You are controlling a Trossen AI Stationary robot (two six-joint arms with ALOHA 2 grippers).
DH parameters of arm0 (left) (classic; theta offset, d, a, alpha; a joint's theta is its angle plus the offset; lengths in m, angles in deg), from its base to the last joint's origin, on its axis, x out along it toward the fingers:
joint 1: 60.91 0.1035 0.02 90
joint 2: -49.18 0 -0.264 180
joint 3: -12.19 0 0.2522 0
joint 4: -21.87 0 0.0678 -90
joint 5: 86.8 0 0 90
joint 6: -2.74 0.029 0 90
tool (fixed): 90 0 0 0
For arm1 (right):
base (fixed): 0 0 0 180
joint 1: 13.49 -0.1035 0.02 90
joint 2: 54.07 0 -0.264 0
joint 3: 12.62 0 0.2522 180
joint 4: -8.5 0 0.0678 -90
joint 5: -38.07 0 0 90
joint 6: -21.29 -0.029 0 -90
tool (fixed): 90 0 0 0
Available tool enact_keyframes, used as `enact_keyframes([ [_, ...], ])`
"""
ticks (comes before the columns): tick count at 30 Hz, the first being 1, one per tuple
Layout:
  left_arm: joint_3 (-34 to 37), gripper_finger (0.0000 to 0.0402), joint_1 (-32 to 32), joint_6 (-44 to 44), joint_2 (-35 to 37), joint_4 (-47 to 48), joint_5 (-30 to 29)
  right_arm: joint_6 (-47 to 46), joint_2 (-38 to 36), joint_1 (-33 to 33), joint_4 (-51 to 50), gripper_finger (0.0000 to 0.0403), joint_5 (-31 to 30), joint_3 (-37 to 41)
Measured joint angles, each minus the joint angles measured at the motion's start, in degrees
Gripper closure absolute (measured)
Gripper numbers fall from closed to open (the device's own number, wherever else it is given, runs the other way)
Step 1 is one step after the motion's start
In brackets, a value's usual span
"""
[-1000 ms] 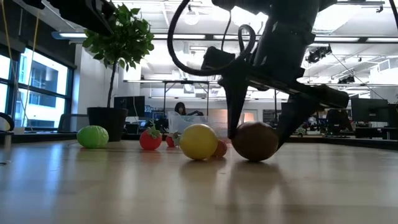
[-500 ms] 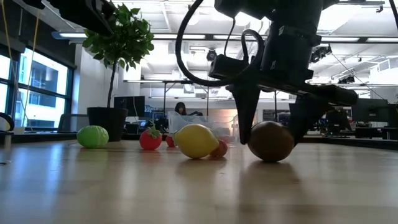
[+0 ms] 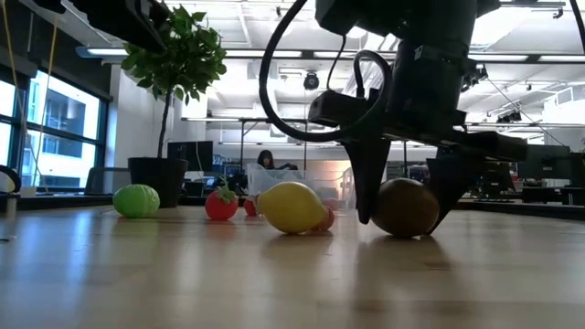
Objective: Pick and placing Produce into tupperware
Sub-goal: Put the kiwi into the transparent bin
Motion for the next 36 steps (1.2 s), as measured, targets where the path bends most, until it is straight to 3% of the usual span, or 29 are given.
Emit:
enact_keyframes([
  [23, 0.0, 0.0399, 0.0, 0.0, 0.0, 0.0, 0.0, 6.2, 0.1, 0.5, -4.6, 0.0129, 0.7, 0.0],
  [32, 0.0, 0.0399, 0.0, 0.0, 0.0, 0.0, 0.0, 7.7, 0.1, 0.7, -4.8, 0.0174, 0.7, 0.0],
  [36, 0.0, 0.0399, 0.0, 0.0, 0.0, 0.0, 0.0, 7.7, 0.1, 0.7, -4.8, 0.0175, 0.6, 0.0],
])
